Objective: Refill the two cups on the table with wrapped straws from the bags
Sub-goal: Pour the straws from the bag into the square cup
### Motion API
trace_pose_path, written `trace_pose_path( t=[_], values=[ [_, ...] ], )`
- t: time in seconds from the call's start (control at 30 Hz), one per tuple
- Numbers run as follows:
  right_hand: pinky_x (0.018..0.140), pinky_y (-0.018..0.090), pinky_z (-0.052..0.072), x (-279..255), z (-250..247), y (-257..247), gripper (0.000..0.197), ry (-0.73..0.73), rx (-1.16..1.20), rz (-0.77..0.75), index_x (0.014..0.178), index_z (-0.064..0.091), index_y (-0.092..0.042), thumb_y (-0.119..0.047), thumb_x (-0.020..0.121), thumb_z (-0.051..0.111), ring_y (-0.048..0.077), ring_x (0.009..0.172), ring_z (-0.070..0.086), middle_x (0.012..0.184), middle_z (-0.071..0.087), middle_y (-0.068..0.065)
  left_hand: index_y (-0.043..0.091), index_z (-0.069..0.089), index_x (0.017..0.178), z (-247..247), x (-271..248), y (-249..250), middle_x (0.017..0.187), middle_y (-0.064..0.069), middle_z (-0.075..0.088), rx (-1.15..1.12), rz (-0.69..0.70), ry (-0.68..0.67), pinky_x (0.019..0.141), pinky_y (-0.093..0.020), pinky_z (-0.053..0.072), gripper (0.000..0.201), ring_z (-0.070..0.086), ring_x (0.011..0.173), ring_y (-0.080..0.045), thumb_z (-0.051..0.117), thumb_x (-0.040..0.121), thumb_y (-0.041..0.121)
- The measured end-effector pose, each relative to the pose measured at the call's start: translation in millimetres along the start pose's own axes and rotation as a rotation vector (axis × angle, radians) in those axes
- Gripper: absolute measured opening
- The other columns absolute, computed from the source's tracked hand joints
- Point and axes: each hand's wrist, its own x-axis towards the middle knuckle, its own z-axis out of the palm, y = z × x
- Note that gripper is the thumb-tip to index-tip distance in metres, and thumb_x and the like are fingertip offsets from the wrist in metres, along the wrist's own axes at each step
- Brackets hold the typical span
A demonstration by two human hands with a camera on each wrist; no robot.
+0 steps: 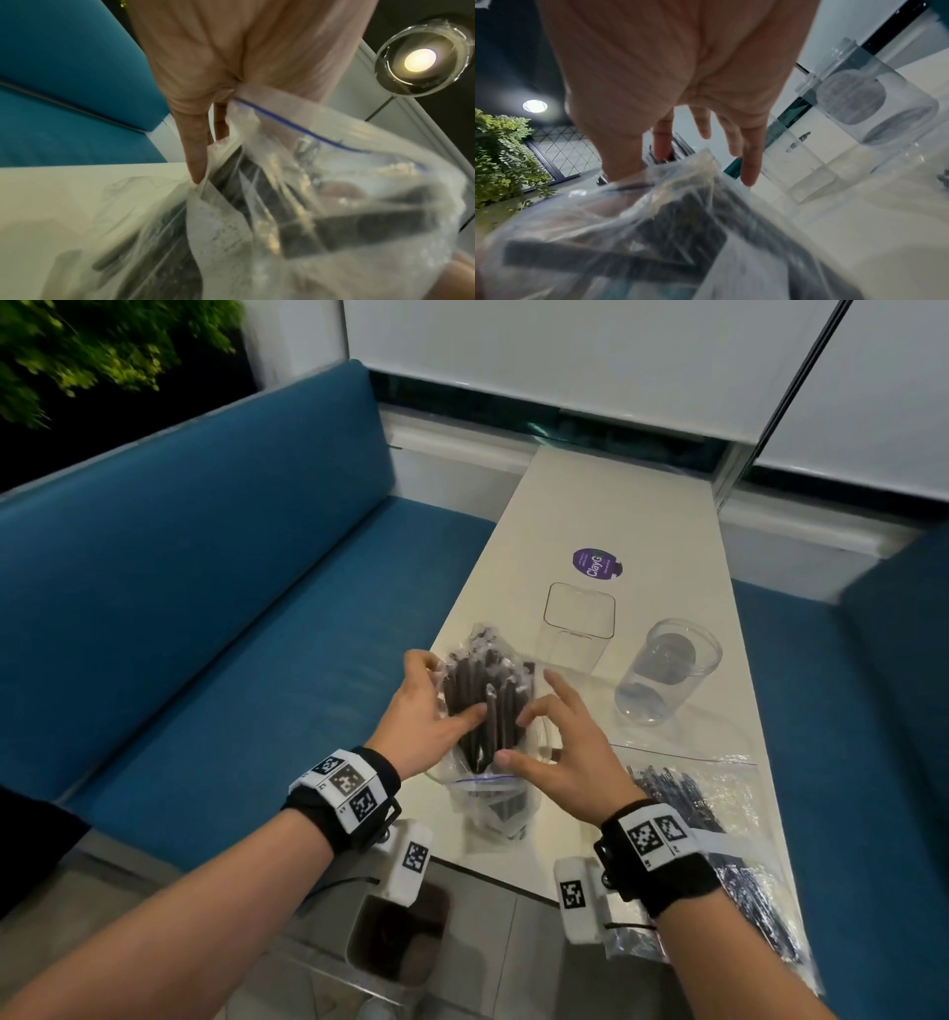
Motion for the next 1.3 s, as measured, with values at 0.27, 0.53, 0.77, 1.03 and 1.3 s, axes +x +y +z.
trace_pose_path(
  t=[0.27,0.53,0.77,1.03,1.3],
  values=[
    [0.089,0.035,0.049,12,7,0,0.045,0.029,0.045,0.078,0.11,0.047,-0.036,-0.037,0.082,0.082,0.016,0.113,0.062,0.127,0.061,-0.012,0.027,0.033,0.114,-17,-9,12,0.121,-0.015,0.055,-0.039,0.107,-0.363,0.078,-0.046,0.054,0.059,0.057,0.092,-0.015,0.073,0.08,0.002],
    [0.08,0.033,0.048,14,13,1,0.029,0.066,-0.043,0.116,0.114,0.051,-0.026,-0.03,0.091,0.069,0.022,0.104,0.064,0.115,0.066,-0.002,0.048,0.075,0.118,-29,-26,-1,0.157,-0.002,0.031,0.677,0.337,-0.19,0.119,-0.047,0.035,0.046,0.019,0.147,-0.029,0.088,0.074,0.046],
    [0.079,0.032,0.051,12,18,-5,0.03,0.086,-0.054,0.14,0.123,0.055,-0.025,-0.03,0.095,0.066,0.018,0.1,0.066,0.114,0.066,-0.002,0.042,0.083,0.093,-33,-32,-6,0.095,0.0,0.055,0.693,0.813,-0.169,0.064,-0.026,0.05,0.027,0.042,0.089,-0.016,0.093,0.07,0.032],
    [0.084,0.037,0.056,7,16,-6,0.032,0.118,-0.024,0.192,0.129,0.056,-0.02,-0.023,0.098,0.064,0.02,0.1,0.067,0.115,0.069,0.002,0.048,0.079,0.096,-25,-27,-3,0.173,-0.002,0.016,0.927,0.785,-0.276,0.122,-0.059,0.021,0.024,0.002,0.157,-0.04,0.085,0.073,0.049],
    [0.083,0.029,0.046,3,15,-4,0.035,0.123,-0.013,0.209,0.133,0.054,-0.016,-0.02,0.1,0.063,0.016,0.099,0.061,0.115,0.062,-0.004,0.044,0.077,0.081,-16,-30,-8,0.174,0.001,0.015,1.047,0.964,-0.261,0.124,-0.063,-0.012,0.015,-0.008,0.157,-0.045,0.087,0.07,0.04]
  ],
)
